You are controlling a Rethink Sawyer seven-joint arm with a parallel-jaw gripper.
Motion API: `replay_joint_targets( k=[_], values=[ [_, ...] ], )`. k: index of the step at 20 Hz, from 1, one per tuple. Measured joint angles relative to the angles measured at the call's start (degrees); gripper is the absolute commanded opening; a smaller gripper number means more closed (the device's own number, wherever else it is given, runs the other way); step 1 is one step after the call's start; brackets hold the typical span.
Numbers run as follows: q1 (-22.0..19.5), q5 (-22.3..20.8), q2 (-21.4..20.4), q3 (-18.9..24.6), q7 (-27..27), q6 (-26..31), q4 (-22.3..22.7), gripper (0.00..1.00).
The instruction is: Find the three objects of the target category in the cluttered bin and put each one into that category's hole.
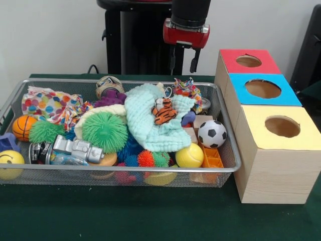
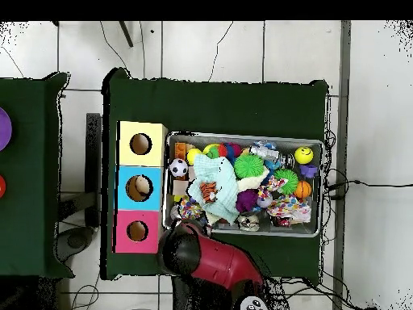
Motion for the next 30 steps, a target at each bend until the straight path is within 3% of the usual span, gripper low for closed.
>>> replay_joint_targets(
  k=[17,30],
  values=[
    [0.1,2.9,0.9,-0.1,0.0,-0.3,-1.8,1.00],
    [-0.6,5.3,5.0,2.0,0.4,-7.9,-2.0,1.00]
  ],
)
